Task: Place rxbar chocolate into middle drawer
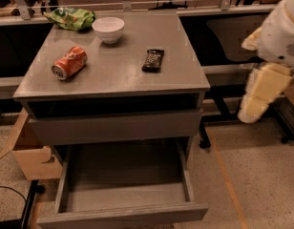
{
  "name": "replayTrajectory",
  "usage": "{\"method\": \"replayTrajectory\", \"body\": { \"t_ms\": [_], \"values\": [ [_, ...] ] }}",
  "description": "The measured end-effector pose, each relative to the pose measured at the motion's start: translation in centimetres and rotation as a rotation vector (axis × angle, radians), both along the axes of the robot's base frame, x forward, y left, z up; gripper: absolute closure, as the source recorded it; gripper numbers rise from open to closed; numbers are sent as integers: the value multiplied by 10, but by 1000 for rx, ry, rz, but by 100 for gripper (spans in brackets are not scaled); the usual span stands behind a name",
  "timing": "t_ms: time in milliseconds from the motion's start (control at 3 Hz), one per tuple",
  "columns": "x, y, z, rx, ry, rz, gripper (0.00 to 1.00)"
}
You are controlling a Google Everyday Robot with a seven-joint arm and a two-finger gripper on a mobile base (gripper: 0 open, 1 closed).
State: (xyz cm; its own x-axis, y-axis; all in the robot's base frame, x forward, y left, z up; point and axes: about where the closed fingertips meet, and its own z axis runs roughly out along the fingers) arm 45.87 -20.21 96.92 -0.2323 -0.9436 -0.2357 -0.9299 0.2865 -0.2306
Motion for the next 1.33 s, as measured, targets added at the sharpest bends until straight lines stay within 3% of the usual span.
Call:
{"method": "replayTrajectory", "body": {
  "t_ms": [333,667,1000,1333],
  "values": [
    [49,42,-23,114,-5,-44,0],
    [89,81,-40,242,-59,-65,0],
    [107,87,-29,276,-136,-72,0],
    [107,87,-29,276,-136,-72,0]
  ]
}}
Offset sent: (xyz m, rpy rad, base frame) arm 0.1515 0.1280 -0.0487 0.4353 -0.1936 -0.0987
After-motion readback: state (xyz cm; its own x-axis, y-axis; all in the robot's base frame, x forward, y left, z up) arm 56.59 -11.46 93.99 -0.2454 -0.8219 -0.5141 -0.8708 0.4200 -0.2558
